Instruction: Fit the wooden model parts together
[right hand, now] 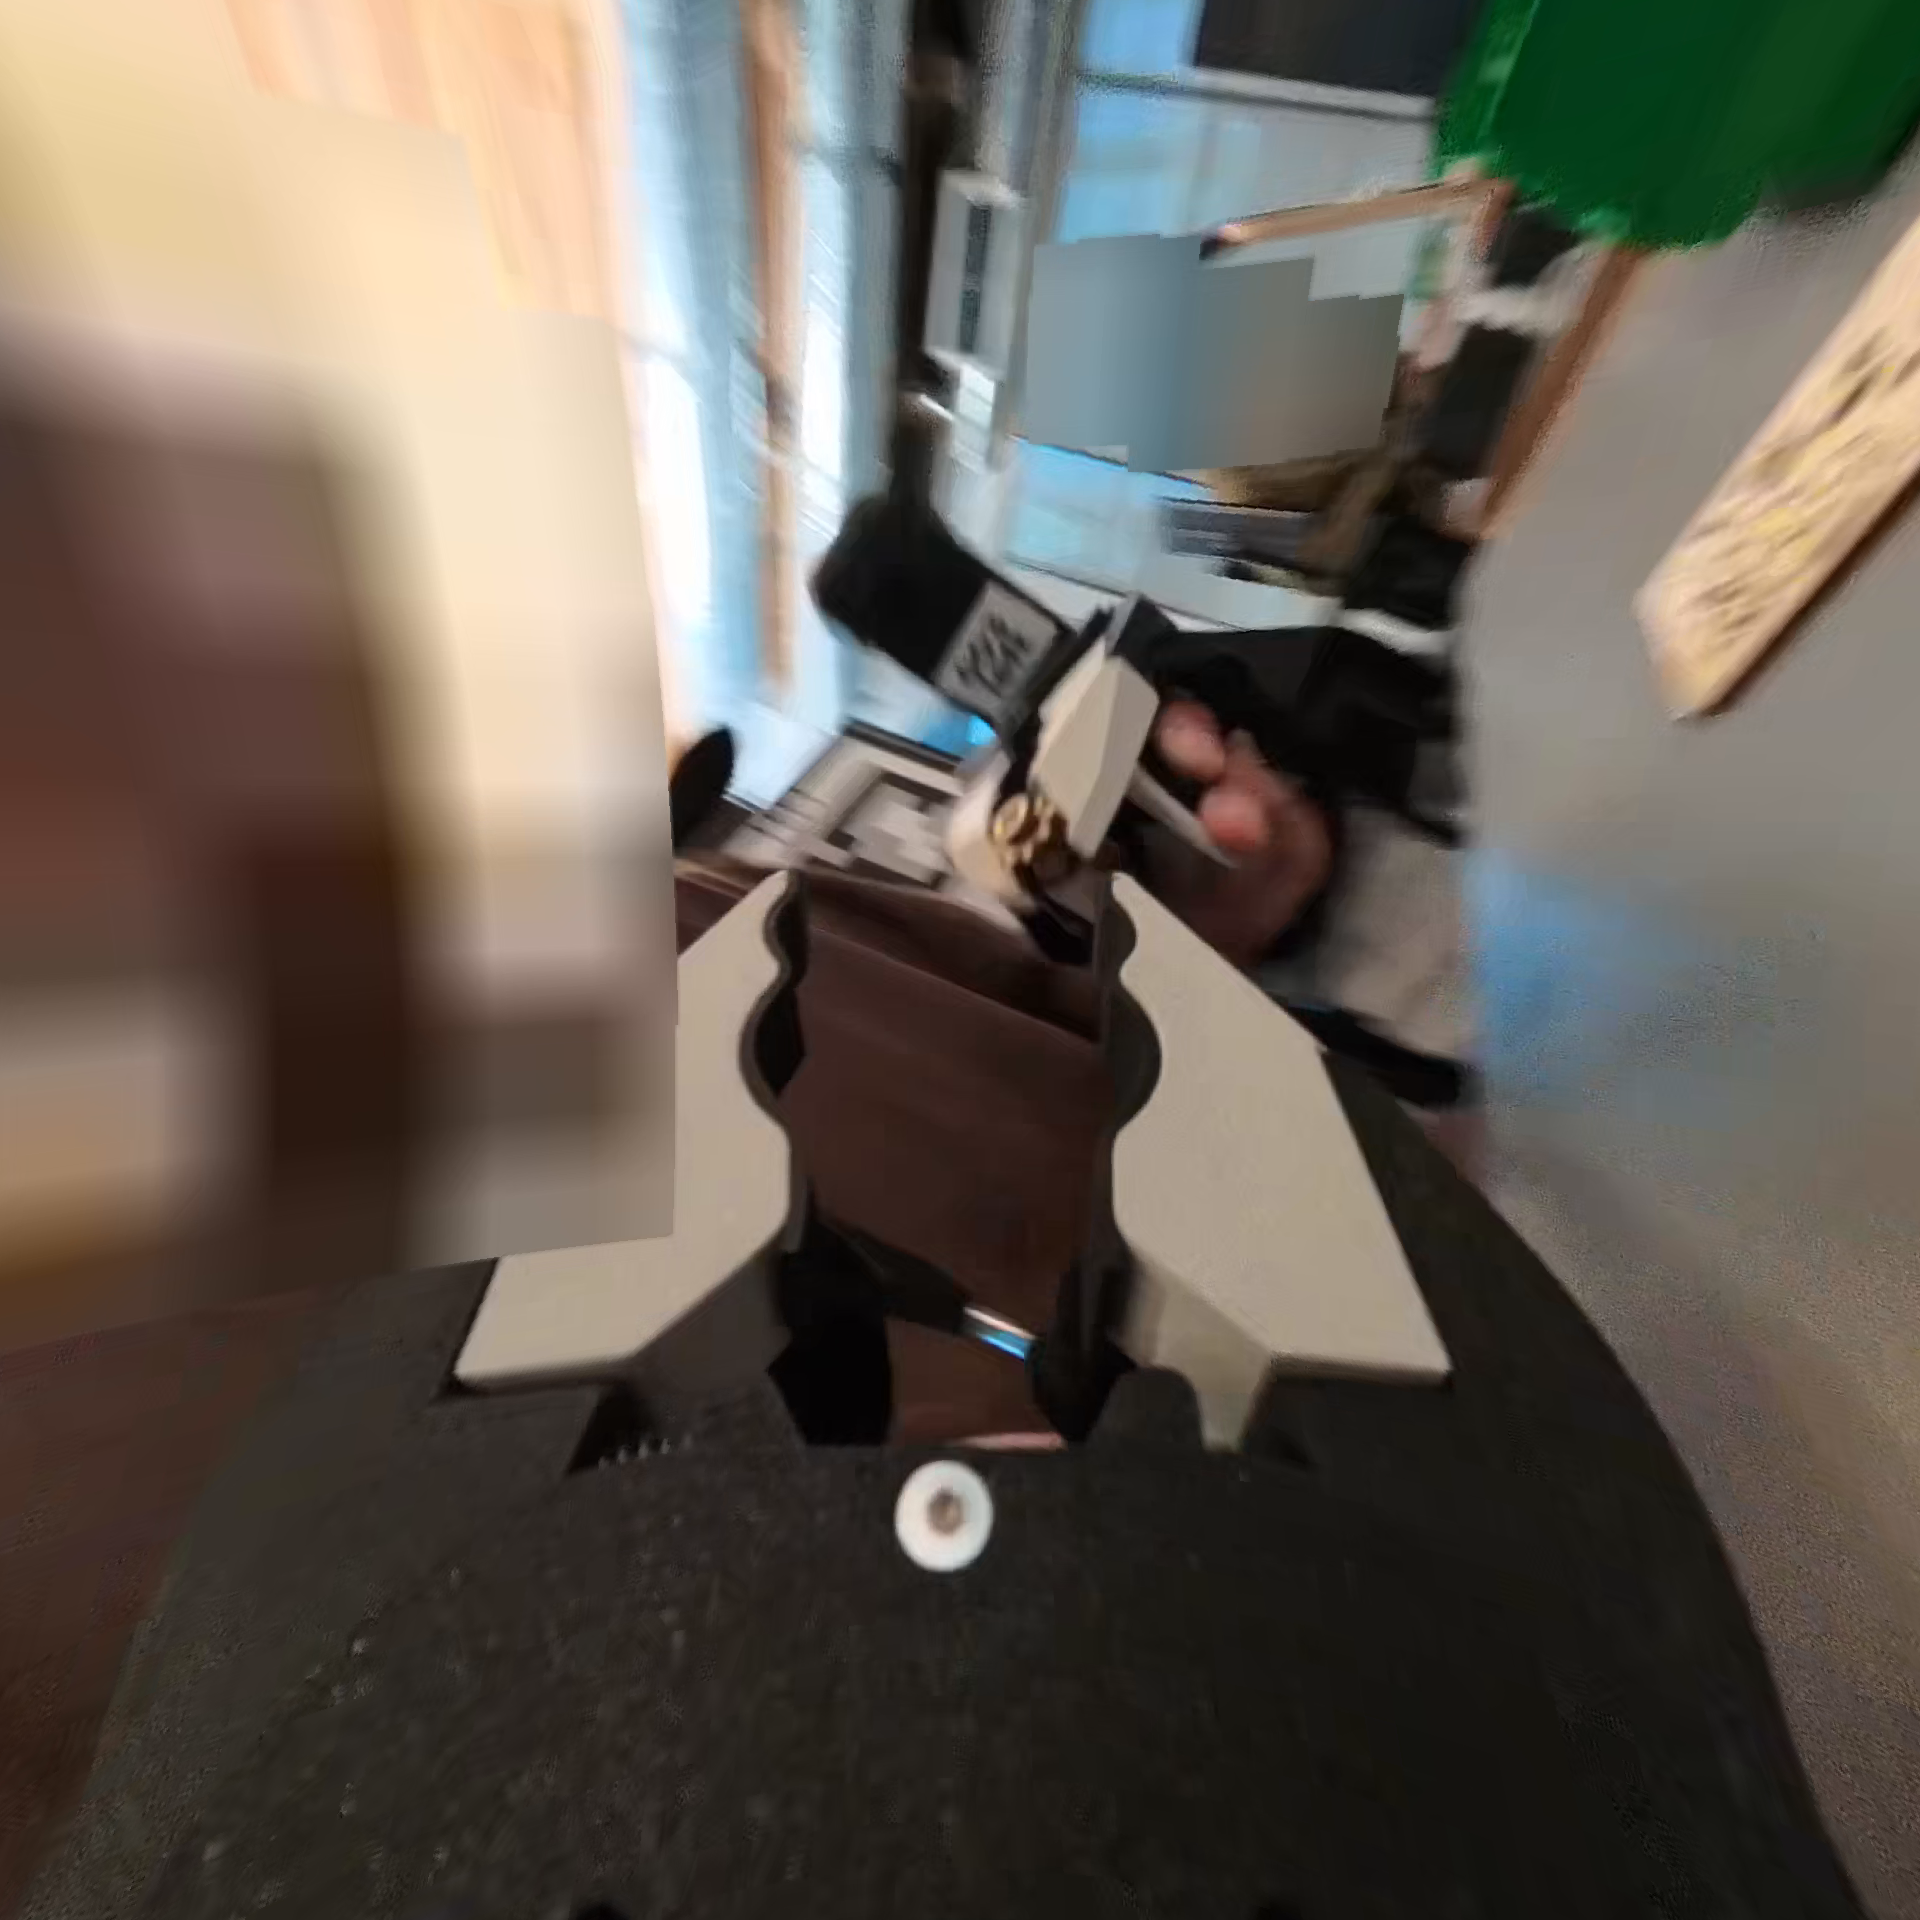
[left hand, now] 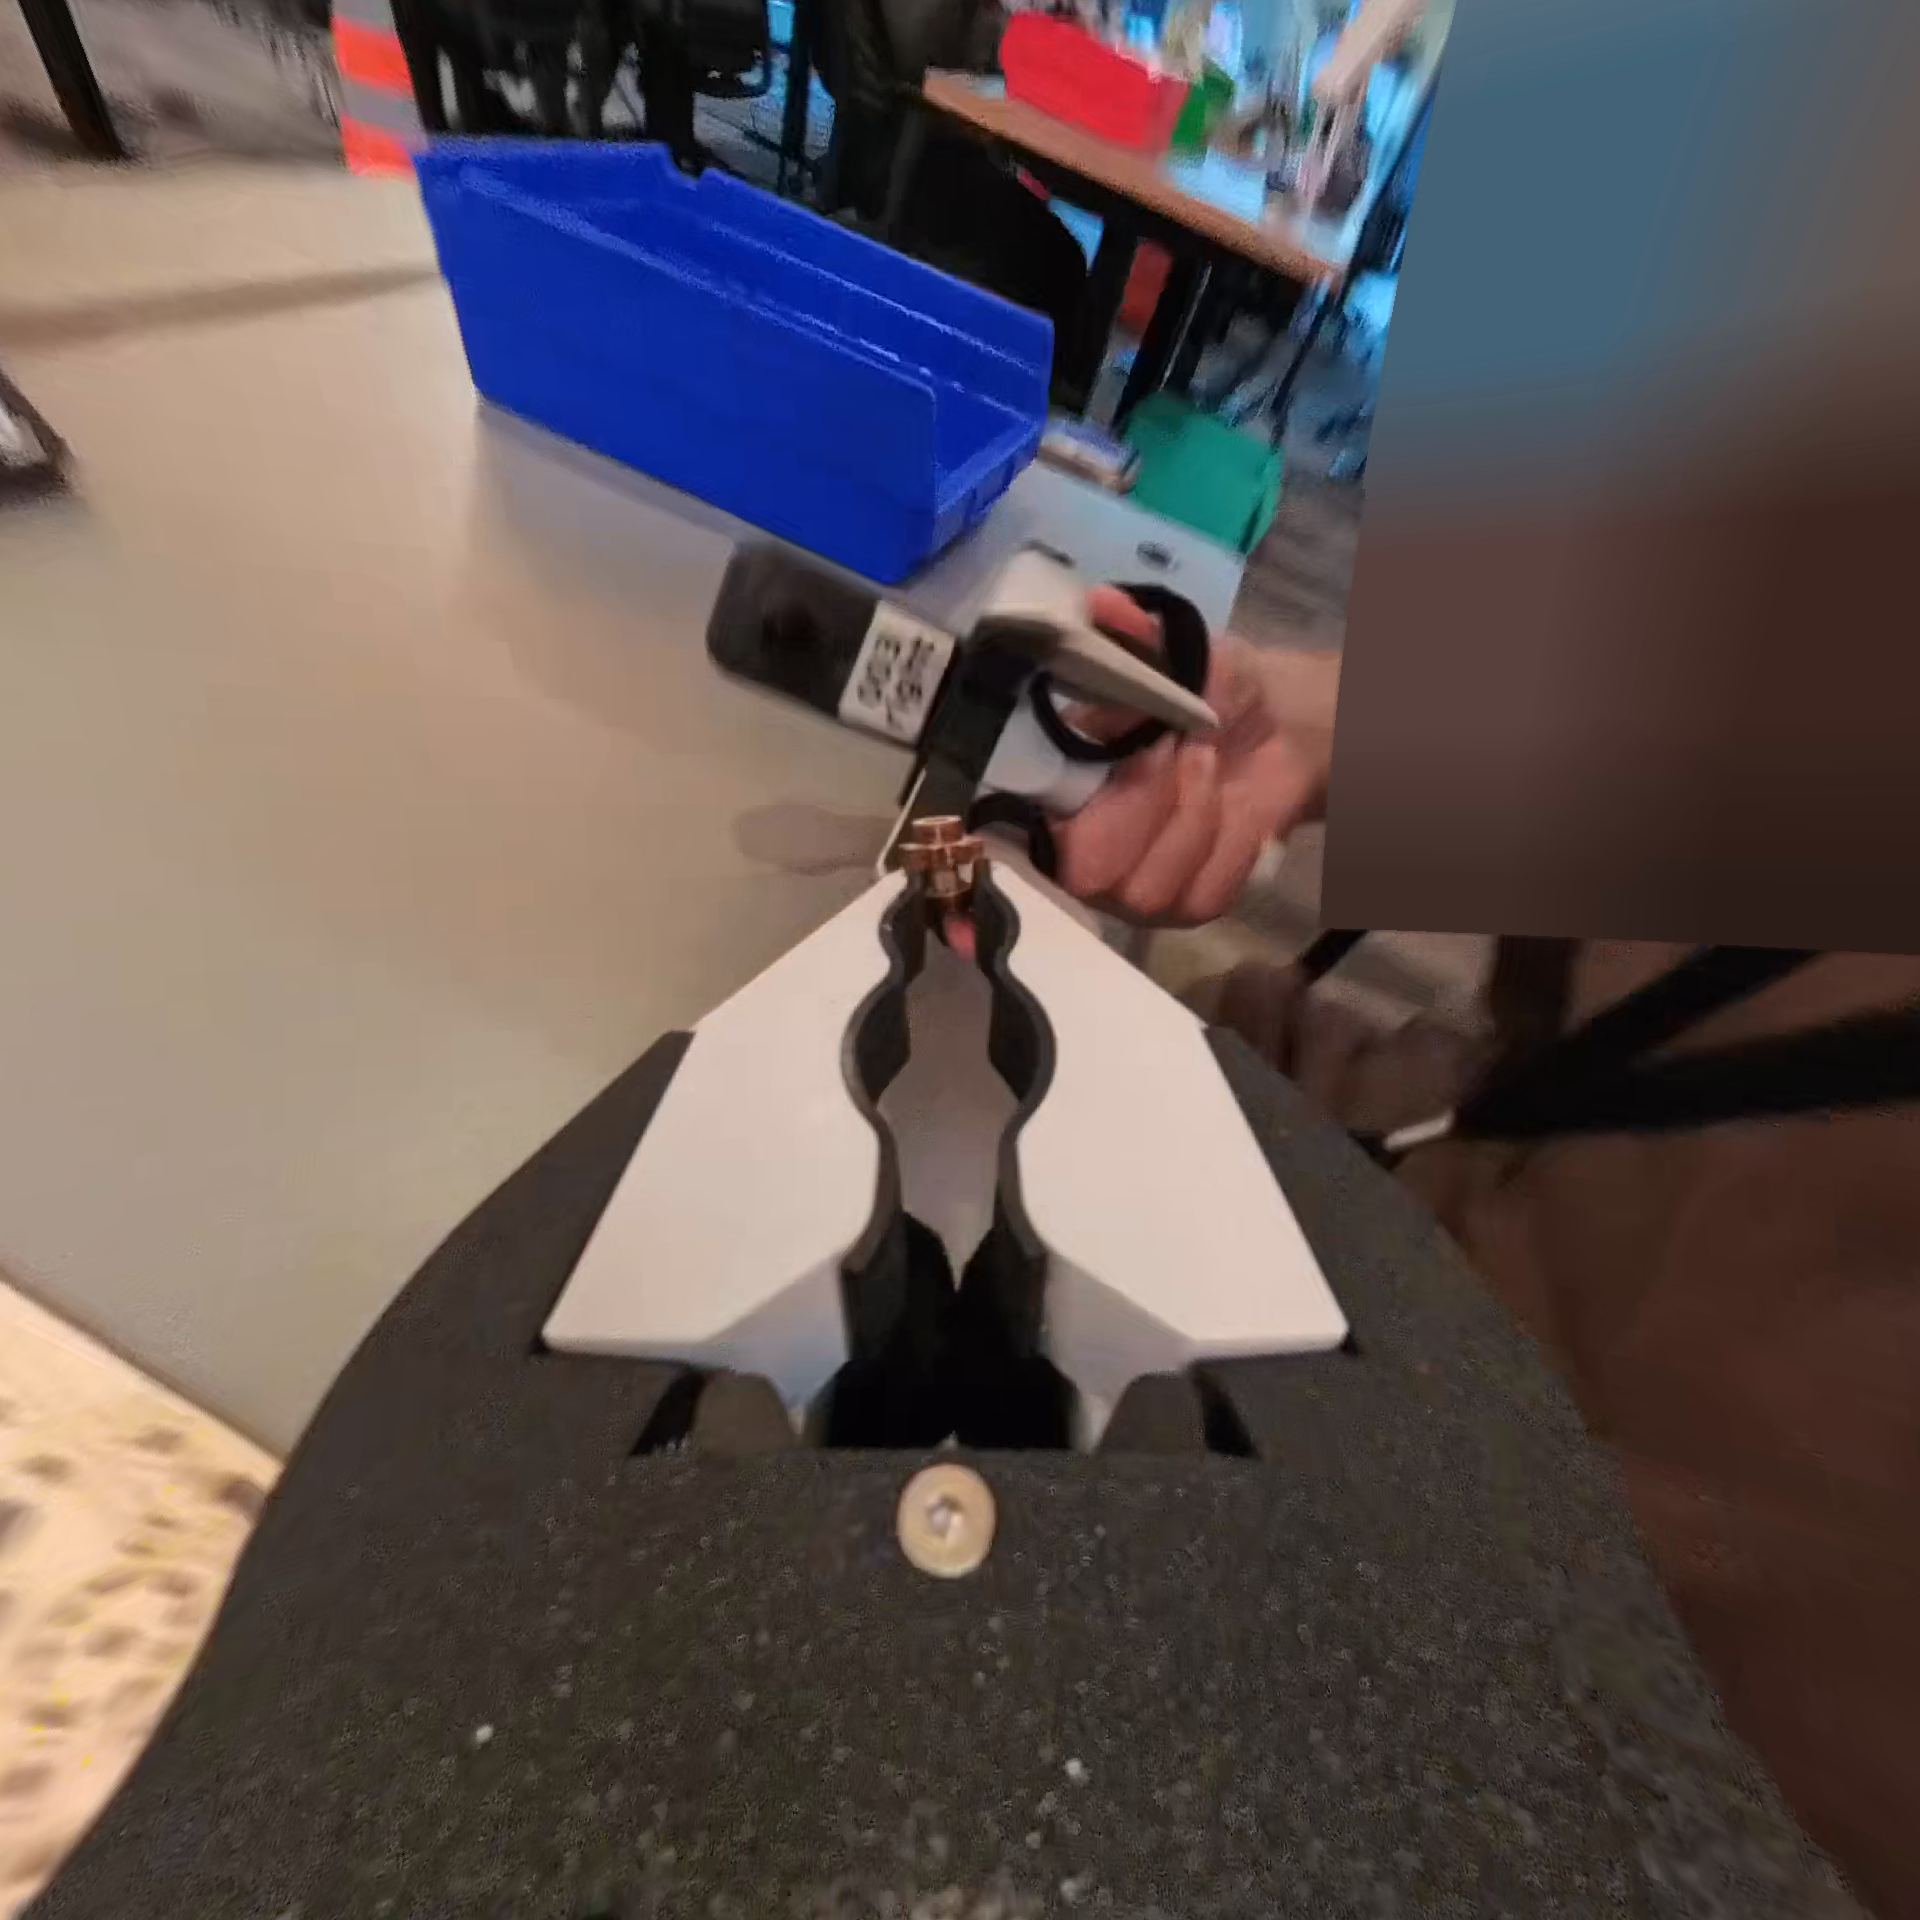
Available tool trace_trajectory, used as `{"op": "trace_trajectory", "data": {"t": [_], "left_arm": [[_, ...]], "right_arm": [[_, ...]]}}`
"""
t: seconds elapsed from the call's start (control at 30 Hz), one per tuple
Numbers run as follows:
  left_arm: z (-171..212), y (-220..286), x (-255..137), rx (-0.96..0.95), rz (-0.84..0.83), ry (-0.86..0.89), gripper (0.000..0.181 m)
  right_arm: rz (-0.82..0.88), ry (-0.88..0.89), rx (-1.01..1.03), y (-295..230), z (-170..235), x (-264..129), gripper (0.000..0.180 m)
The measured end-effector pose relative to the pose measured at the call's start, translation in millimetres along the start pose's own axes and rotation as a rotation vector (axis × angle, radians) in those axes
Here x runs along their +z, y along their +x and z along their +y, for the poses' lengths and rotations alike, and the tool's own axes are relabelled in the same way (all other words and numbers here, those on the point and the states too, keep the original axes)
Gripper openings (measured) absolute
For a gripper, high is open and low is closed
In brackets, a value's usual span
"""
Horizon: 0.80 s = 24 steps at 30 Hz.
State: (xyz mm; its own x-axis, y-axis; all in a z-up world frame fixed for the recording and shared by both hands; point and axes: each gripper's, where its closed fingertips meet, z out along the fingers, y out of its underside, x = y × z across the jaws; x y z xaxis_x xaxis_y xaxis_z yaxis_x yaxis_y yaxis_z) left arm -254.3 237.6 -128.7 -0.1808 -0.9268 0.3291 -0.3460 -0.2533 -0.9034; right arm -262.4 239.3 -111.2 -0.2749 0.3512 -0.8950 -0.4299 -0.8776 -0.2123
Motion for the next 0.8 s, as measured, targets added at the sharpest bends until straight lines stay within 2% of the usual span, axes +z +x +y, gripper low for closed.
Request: {"op": "trace_trajectory", "data": {"t": [0.03,0.1,0.17,0.27,0.37,0.47,0.57,0.67,0.8], "left_arm": [[-1.5,-5.0,-1.3,-0.147,0.034,0.038,0.006],[-2.3,-7.9,-4.0,-0.415,0.155,0.101,0.006],[0.8,-13.5,-5.7,-0.604,0.219,0.147,0.006],[3.7,-11.4,-5.0,-0.746,0.298,0.174,0.005],[5.3,-5.6,-0.8,-0.793,0.332,0.171,0.006],[6.9,-3.2,1.9,-0.854,0.358,0.179,0.006],[7.9,0.2,2.1,-0.892,0.389,0.181,0.006],[9.9,7.3,4.0,-0.888,0.416,0.151,0.006],[13.8,11.0,6.8,-0.891,0.427,0.125,0.006]], "right_arm": [[0.127,-0.062,-0.166,7.3,3.6,-1.1,0.056],[0.35,-0.202,-0.507,21.0,9.1,-4.1,0.057],[0.56,-0.252,-0.813,31.5,-2.8,-10.3,0.06],[0.763,-0.327,-1.134,35.4,-11.8,-13.7,0.058],[0.853,-0.428,-1.374,38.2,-6.1,-5.8,0.047],[0.863,-0.446,-1.483,35.9,0.0,1.7,0.03],[0.882,-0.458,-1.45,39.8,1.0,-2.7,0.028],[0.854,-0.465,-1.451,36.5,4.5,-3.4,0.018],[0.878,-0.532,-1.498,37.0,9.2,-7.6,0.016]]}}
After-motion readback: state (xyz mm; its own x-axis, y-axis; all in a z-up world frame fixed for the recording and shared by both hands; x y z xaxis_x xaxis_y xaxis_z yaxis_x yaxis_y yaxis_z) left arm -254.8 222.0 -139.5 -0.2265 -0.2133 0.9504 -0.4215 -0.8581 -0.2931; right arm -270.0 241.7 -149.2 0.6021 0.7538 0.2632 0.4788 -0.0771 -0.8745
